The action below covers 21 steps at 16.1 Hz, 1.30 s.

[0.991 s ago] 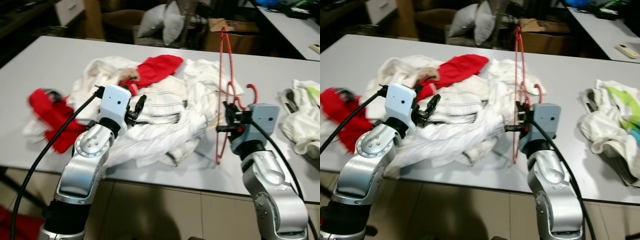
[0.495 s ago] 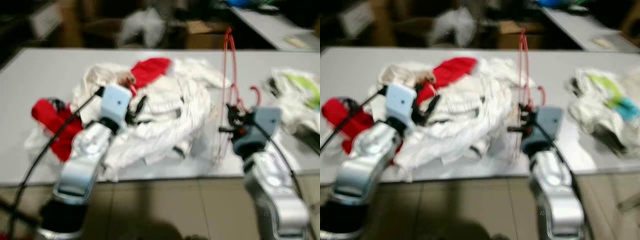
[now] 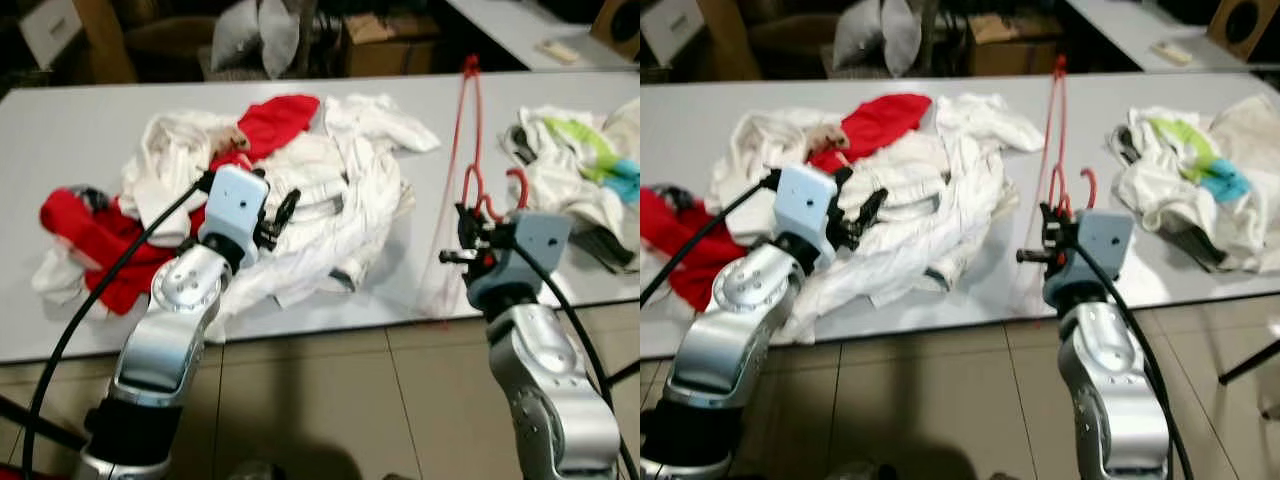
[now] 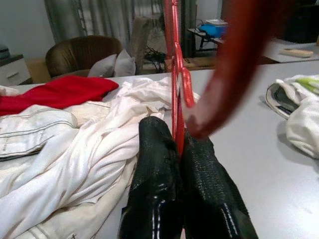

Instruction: Hang hanger

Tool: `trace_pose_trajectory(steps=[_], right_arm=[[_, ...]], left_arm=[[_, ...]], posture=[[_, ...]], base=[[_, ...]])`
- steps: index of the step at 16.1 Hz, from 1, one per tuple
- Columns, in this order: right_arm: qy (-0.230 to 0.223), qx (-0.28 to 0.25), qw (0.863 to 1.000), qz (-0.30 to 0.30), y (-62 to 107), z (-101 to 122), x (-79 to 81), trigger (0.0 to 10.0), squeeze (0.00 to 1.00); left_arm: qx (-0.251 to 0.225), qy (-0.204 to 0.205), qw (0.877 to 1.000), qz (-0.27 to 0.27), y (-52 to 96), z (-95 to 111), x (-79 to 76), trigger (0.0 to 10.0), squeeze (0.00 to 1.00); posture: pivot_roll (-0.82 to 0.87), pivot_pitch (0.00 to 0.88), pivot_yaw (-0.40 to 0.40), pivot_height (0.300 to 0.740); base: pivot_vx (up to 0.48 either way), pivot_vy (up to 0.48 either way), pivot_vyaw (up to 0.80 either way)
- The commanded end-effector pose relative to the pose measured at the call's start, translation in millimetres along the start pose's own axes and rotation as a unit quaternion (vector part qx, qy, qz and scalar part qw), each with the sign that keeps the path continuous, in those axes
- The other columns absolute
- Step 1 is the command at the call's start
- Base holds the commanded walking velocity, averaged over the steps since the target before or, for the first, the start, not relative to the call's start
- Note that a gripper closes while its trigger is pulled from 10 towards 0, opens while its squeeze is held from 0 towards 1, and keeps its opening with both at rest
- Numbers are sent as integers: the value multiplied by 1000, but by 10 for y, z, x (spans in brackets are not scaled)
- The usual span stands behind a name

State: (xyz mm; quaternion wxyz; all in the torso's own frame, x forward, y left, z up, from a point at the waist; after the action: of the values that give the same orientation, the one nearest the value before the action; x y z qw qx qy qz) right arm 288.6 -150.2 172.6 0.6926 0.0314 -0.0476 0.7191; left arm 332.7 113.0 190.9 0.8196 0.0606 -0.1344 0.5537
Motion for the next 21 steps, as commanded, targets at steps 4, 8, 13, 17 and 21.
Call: trace_pose_trajectory(steps=[4, 8, 13, 17, 21], right_arm=[[1, -8, 1000, -3, 3, 48, -21, 10000, 0], [23, -23, 999, -21, -7, 182, -172, 10000, 0], [42, -8, 997, -71, 36, 183, -442, 10000, 0], [50, 4, 998, -28, 59, 190, -371, 10000, 0], [62, 21, 998, -1, 51, 134, -288, 10000, 0]], left_arm=[[-11, -5, 1000, 2, -9, 69, 24, 10000, 0], [-1, 39, 999, -11, -73, 45, 18, 10000, 839], [1, 3, 999, -35, -181, 47, 93, 10000, 1000], [49, -89, 994, 28, -274, -91, 416, 10000, 0], [73, -89, 989, 88, -276, -139, 757, 10000, 0]], posture=[[26, 54, 10, 740], [5, 58, -12, 740], [-26, 50, -2, 740], [-30, 47, 11, 740], [-22, 49, -2, 740]], base=[[0, 0, 0], [0, 0, 0], [0, 0, 0], [0, 0, 0], [0, 0, 0]])
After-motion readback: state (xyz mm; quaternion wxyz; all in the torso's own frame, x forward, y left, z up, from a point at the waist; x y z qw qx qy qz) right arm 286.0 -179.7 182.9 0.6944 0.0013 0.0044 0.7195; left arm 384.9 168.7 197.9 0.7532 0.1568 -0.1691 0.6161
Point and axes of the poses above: a point about 5 cm out from each wrist's last joint towards the gripper, its own y axis pointing back from the gripper into the wrist, its own z axis along the axis of the wrist's last joint, x = y × z, the point moved 4 cm from there along -y, pointing out of the wrist towards the gripper, and after that the axes turned 1 degree about -y, right-handed, at the moved point
